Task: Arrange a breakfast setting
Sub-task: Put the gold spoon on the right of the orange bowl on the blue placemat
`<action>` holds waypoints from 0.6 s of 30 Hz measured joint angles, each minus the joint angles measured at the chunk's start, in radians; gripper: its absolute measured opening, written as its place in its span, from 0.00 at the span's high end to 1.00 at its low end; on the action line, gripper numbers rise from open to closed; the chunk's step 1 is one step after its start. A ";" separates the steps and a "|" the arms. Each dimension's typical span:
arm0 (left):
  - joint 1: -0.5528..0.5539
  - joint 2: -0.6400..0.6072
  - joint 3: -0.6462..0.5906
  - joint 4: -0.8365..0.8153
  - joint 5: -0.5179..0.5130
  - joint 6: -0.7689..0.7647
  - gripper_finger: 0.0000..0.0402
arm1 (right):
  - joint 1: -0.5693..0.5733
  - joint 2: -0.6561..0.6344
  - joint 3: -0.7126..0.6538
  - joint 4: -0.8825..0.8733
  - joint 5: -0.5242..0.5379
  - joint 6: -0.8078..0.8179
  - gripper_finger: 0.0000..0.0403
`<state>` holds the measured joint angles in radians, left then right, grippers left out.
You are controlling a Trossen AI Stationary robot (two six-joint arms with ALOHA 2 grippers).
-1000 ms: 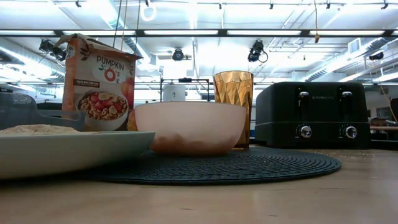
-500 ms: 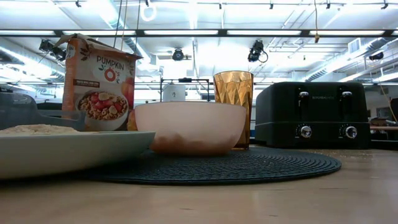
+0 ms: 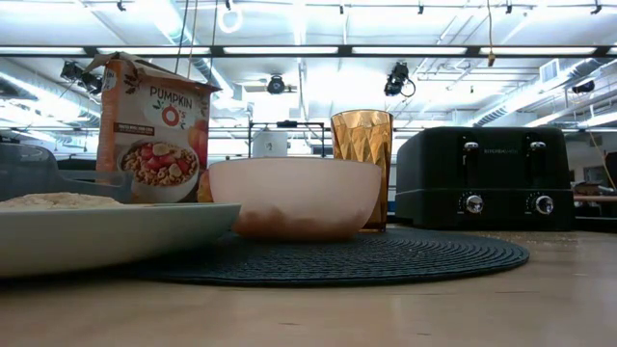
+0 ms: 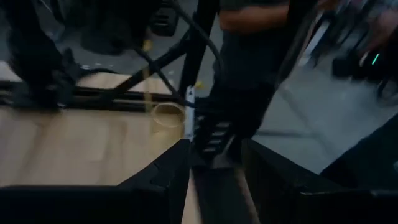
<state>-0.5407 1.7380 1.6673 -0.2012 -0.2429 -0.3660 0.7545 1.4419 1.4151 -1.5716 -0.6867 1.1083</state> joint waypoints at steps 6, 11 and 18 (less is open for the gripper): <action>0.030 0.018 -0.216 0.294 0.051 -0.225 0.50 | -0.050 0.002 0.000 0.000 0.191 -0.100 0.96; 0.073 0.056 -0.258 0.369 0.042 -0.290 0.32 | -0.119 0.064 0.007 -0.001 0.264 -0.276 0.96; 0.142 0.152 -0.259 0.374 0.117 -0.293 0.30 | -0.246 0.152 0.115 0.002 0.372 -0.512 0.96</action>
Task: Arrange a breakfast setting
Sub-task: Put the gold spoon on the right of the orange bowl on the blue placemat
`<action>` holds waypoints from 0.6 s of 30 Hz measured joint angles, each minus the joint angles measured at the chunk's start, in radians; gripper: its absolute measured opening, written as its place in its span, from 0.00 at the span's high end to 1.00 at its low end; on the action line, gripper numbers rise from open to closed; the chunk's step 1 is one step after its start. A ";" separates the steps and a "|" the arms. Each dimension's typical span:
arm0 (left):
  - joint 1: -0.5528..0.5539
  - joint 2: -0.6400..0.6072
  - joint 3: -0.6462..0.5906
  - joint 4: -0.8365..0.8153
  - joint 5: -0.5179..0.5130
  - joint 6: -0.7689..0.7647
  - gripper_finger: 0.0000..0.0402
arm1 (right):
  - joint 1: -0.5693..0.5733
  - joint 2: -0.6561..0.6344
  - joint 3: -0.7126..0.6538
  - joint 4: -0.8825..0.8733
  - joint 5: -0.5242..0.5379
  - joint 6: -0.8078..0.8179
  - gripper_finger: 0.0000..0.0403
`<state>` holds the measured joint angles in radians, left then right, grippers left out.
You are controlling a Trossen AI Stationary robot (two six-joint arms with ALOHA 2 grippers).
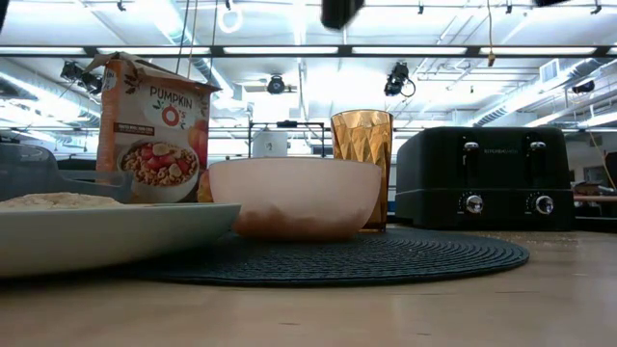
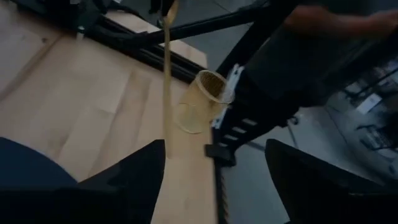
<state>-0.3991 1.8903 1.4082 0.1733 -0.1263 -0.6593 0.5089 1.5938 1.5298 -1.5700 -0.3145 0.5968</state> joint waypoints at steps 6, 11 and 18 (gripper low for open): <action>0.025 0.054 0.000 0.082 0.042 0.052 0.36 | -0.065 0.057 0.122 -0.003 0.086 -0.136 0.96; 0.057 0.054 0.001 0.055 0.046 0.017 0.41 | -0.093 0.075 0.167 0.002 0.116 -0.188 0.96; 0.093 0.054 0.001 -0.063 0.047 0.021 0.52 | -0.106 0.071 0.173 -0.004 0.121 -0.199 0.96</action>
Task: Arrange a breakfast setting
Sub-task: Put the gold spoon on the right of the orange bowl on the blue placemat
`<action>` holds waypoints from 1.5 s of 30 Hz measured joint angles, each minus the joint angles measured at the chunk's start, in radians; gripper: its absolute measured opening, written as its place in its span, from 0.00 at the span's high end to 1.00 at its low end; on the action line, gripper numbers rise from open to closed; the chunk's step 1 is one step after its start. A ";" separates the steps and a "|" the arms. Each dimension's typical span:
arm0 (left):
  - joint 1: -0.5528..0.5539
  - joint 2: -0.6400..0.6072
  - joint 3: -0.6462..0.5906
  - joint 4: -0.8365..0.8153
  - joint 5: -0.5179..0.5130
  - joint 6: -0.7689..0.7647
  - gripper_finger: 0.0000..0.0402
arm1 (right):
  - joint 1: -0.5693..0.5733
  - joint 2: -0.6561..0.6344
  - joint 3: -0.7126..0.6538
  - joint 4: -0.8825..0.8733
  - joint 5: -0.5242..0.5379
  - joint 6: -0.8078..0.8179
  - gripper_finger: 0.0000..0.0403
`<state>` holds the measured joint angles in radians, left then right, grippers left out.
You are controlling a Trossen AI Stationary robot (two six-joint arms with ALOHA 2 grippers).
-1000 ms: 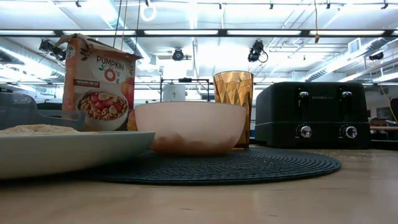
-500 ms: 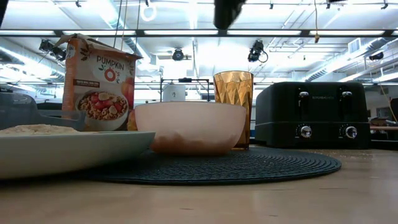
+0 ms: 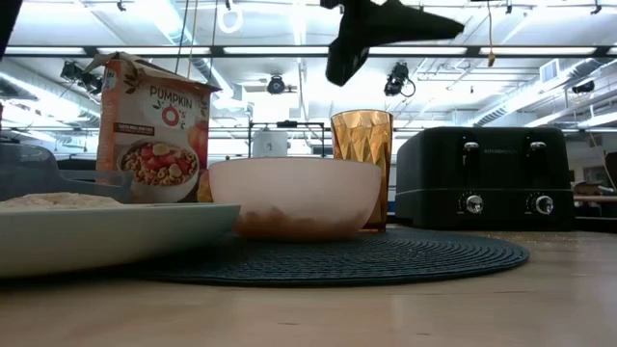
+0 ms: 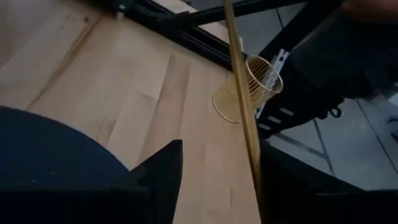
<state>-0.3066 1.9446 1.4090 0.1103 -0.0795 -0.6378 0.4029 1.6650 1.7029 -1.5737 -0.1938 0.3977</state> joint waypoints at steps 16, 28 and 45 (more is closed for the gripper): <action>0.031 -0.007 0.000 0.084 0.043 0.066 0.60 | -0.011 -0.002 0.000 0.009 -0.001 0.000 0.96; 0.034 -0.007 0.000 0.050 0.057 0.093 0.87 | -0.026 -0.002 0.000 0.027 0.039 0.006 0.96; 0.034 -0.015 -0.001 0.053 0.040 0.128 0.95 | -0.020 -0.048 0.001 0.028 0.123 0.095 0.63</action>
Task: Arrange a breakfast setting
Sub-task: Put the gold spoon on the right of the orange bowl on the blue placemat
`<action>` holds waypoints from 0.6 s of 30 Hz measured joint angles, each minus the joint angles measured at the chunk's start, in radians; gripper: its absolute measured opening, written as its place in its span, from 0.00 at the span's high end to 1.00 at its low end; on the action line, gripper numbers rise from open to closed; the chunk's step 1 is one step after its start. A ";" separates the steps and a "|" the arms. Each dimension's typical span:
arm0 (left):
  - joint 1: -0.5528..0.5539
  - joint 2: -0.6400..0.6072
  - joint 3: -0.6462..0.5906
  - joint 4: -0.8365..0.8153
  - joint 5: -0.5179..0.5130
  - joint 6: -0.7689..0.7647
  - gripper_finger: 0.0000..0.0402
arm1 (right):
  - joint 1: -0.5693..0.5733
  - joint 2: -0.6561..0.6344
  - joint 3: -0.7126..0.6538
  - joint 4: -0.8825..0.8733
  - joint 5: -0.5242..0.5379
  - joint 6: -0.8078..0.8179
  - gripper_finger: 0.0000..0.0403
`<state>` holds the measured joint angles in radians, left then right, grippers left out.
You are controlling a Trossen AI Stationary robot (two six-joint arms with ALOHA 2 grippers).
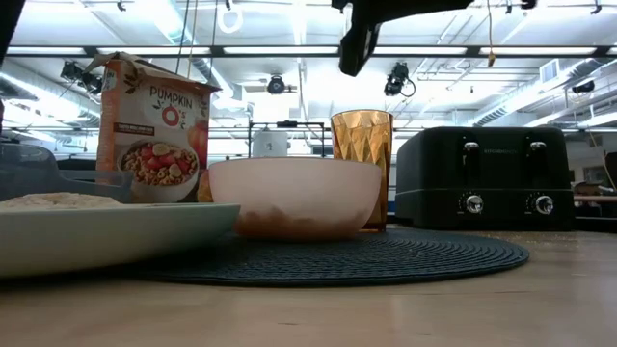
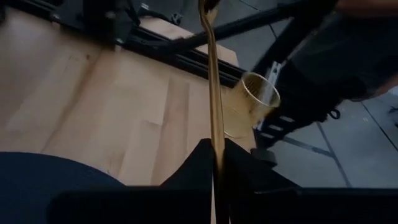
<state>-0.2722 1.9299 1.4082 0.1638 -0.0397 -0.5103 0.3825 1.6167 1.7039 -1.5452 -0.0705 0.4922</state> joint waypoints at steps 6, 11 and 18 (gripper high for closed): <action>-0.004 -0.083 0.001 -0.135 -0.101 0.064 0.95 | 0.038 -0.150 0.044 0.004 0.258 0.187 0.58; -0.010 -0.194 0.001 -0.289 -0.224 0.126 0.95 | 0.116 -0.276 0.044 0.066 0.551 0.394 0.58; -0.028 -0.336 0.000 -0.443 -0.618 0.182 0.95 | 0.187 -0.321 0.044 0.207 0.795 0.564 0.51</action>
<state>-0.3006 1.5942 1.4086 -0.2789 -0.6575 -0.3279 0.5695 1.2958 1.7478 -1.3379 0.7241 1.0561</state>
